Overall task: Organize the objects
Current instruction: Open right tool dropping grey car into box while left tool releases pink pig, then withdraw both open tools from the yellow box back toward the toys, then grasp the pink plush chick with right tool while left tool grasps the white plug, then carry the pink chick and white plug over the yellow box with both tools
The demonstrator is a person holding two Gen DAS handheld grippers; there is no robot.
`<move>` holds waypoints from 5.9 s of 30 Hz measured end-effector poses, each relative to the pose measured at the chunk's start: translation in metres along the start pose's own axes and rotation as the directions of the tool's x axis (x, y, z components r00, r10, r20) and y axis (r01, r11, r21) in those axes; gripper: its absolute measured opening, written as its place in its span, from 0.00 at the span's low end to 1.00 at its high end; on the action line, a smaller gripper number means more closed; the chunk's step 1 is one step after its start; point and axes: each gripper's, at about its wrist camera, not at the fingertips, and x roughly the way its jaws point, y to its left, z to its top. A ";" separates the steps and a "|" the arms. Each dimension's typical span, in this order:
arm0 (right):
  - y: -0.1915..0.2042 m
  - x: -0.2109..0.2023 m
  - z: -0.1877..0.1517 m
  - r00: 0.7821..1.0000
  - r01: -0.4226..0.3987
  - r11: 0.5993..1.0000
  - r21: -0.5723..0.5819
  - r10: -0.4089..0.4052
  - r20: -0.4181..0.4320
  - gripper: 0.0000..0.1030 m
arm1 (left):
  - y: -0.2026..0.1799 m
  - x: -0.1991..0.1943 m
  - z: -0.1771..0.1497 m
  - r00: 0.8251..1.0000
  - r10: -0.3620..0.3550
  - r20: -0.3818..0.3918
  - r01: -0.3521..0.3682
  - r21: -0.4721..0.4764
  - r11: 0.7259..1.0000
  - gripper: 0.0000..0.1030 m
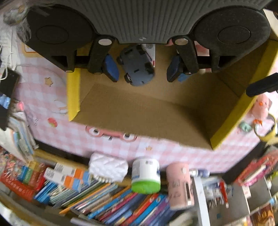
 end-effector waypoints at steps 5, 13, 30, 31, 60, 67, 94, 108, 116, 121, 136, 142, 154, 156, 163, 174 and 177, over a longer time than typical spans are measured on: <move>-0.007 -0.054 -0.003 0.987 0.035 0.997 0.063 -0.045 0.156 0.65 | 0.015 -0.030 0.002 0.998 0.006 0.063 -0.002 -0.064 0.998 0.94; -0.006 -0.138 -0.033 0.908 0.135 0.970 0.202 -0.203 0.367 0.71 | 0.042 -0.076 -0.012 0.992 0.047 0.120 -0.028 -0.160 0.987 0.96; 0.090 -0.148 -0.155 0.891 0.325 0.897 0.299 -0.397 0.223 0.71 | 0.080 -0.127 -0.106 0.996 0.088 0.010 -0.085 -0.192 0.978 0.96; 0.097 -0.146 -0.161 0.898 0.322 0.898 0.299 -0.390 0.205 0.71 | 0.084 -0.129 -0.112 0.996 0.091 -0.004 -0.090 -0.200 0.976 0.96; 0.245 -0.135 -0.192 0.959 0.200 0.970 0.138 -0.223 0.175 0.84 | 0.171 -0.179 -0.193 0.979 0.173 -0.112 -0.199 -0.301 0.933 0.96; 0.261 -0.137 -0.191 0.958 0.192 0.971 0.141 -0.216 0.186 0.85 | 0.181 -0.185 -0.199 0.978 0.177 -0.111 -0.202 -0.296 0.933 0.96; 0.304 -0.118 -0.175 0.976 0.135 0.989 0.066 -0.145 0.162 0.87 | 0.214 -0.177 -0.216 0.969 0.189 -0.158 -0.233 -0.343 0.910 0.97; 0.301 -0.064 -0.127 0.991 0.063 0.998 0.016 -0.064 0.116 0.86 | 0.242 -0.126 -0.198 0.949 0.216 -0.229 -0.292 -0.386 0.875 0.97; 0.299 -0.032 -0.090 0.993 0.005 1.000 -0.001 -0.005 0.116 0.79 | 0.257 -0.098 -0.184 0.951 0.208 -0.230 -0.287 -0.402 0.869 0.96; 0.297 -0.013 -0.066 0.992 -0.042 0.999 0.001 0.042 0.122 0.71 | 0.265 -0.082 -0.175 0.953 0.206 -0.224 -0.282 -0.396 0.874 0.97; 0.308 0.070 0.013 0.987 -0.122 0.992 -0.041 0.126 0.096 0.66 | 0.290 -0.037 -0.160 0.938 0.215 -0.272 -0.317 -0.422 0.850 0.97; 0.311 0.107 0.029 0.985 -0.167 0.986 -0.029 0.168 0.033 0.65 | 0.291 -0.022 -0.150 0.945 0.194 -0.263 -0.291 -0.410 0.864 0.97; 0.292 0.084 0.045 0.982 -0.176 0.984 0.033 0.173 0.076 0.50 | 0.292 0.029 -0.127 0.958 0.165 -0.236 -0.257 -0.443 0.859 0.95; 0.287 0.076 0.044 0.984 -0.144 0.989 0.025 0.140 0.112 0.50 | 0.292 0.041 -0.124 0.957 0.163 -0.241 -0.257 -0.440 0.860 0.95; 0.270 0.061 0.035 0.985 -0.126 0.991 0.051 0.119 0.129 0.50 | 0.286 0.067 -0.124 0.933 0.196 -0.302 -0.306 -0.381 0.872 0.69; 0.267 0.024 0.010 0.982 -0.097 0.995 0.001 0.095 0.163 0.50 | 0.295 0.041 -0.131 0.956 0.134 -0.261 -0.245 -0.461 0.853 0.62; 0.263 0.015 0.001 0.984 -0.091 0.996 0.014 0.087 0.153 0.50 | 0.290 0.016 -0.127 0.970 0.120 -0.210 -0.208 -0.465 0.860 0.62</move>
